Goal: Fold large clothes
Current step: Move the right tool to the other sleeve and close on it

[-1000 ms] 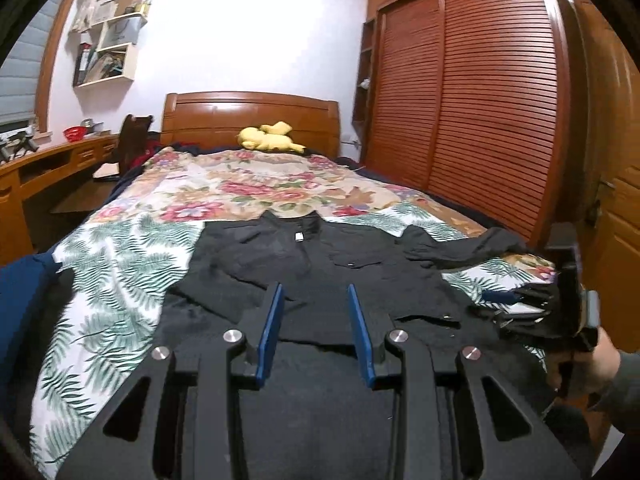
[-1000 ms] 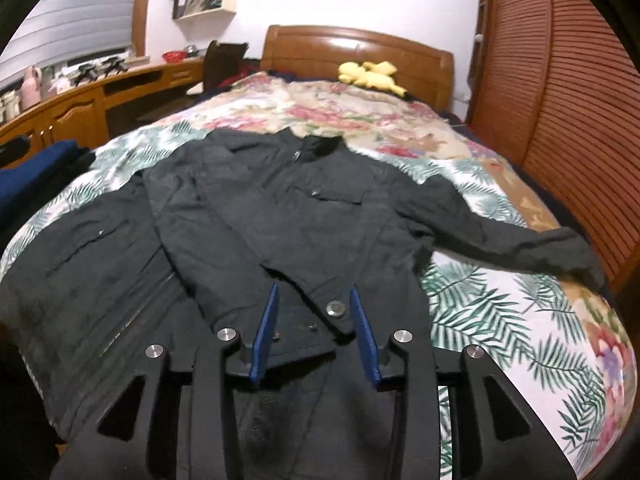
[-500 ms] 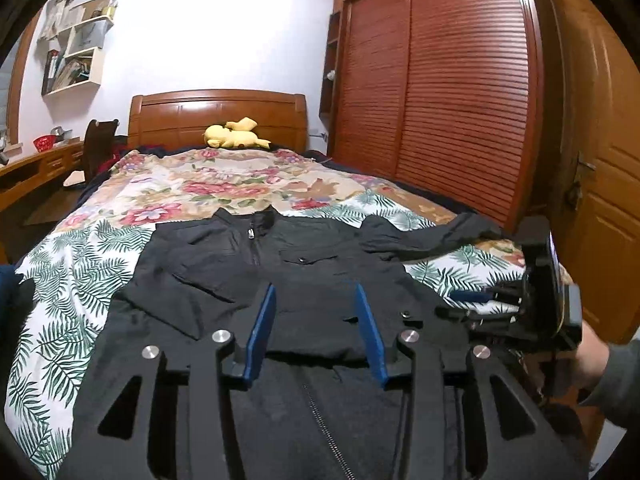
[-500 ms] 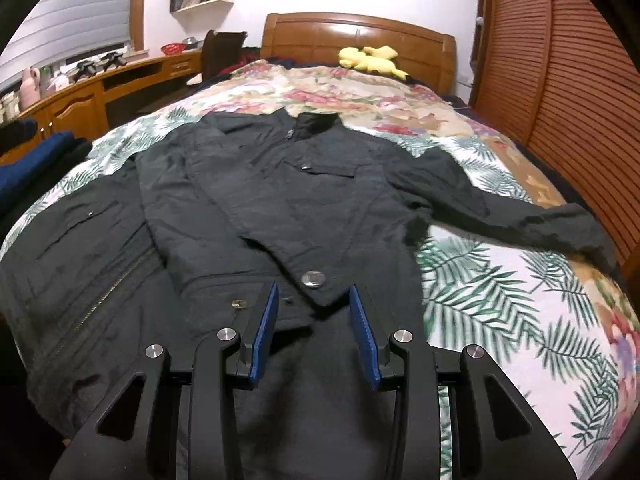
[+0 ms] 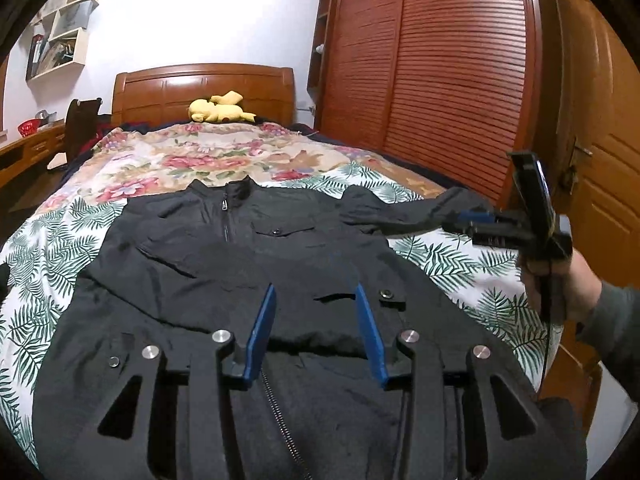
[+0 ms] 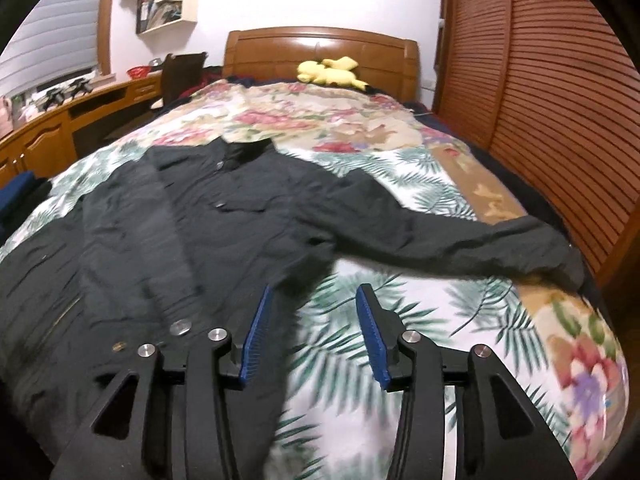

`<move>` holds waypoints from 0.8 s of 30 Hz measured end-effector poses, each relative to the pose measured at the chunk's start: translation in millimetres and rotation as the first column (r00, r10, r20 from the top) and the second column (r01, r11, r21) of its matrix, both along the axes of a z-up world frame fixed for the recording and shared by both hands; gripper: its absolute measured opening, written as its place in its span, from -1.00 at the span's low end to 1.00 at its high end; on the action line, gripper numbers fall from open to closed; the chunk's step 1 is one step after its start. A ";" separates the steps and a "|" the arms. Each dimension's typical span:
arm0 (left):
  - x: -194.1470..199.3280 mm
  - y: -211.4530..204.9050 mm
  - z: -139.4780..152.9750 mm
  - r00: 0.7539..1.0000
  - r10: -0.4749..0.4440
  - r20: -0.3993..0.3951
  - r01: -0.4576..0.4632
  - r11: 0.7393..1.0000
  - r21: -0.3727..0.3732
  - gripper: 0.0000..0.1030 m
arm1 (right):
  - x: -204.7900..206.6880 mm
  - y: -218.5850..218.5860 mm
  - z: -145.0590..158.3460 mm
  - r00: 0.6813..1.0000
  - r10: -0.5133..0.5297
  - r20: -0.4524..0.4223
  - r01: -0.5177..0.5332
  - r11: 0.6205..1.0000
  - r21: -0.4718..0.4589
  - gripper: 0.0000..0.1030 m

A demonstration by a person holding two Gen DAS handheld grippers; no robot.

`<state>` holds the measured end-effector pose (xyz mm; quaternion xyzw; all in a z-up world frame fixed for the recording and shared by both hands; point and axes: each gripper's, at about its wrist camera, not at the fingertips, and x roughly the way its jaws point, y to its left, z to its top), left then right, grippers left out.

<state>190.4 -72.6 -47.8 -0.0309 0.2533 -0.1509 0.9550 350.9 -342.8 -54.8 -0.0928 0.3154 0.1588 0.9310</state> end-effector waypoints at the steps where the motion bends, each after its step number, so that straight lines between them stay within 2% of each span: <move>1: 2.1 -1.5 -0.7 1.000 0.000 -0.003 0.000 1.000 0.005 -0.23 | 6.5 -5.1 -0.2 1.000 -0.006 -0.003 0.006 1.000 0.002 0.14; 7: 11.2 -9.1 -7.3 1.000 -0.004 -0.020 0.004 0.999 0.041 -0.23 | 60.5 -47.8 -10.4 0.993 -0.104 -0.053 0.106 0.993 0.047 0.16; 14: 23.4 -12.6 -11.0 0.999 -0.013 -0.046 0.015 0.999 0.050 -0.22 | 107.0 -91.6 -29.5 0.966 -0.221 -0.131 0.233 0.969 0.083 0.16; 24: 30.0 -7.8 -12.9 0.998 0.007 -0.067 -0.004 0.999 0.042 -0.23 | 135.1 -140.5 -49.6 0.914 -0.308 -0.265 0.364 0.910 0.198 0.16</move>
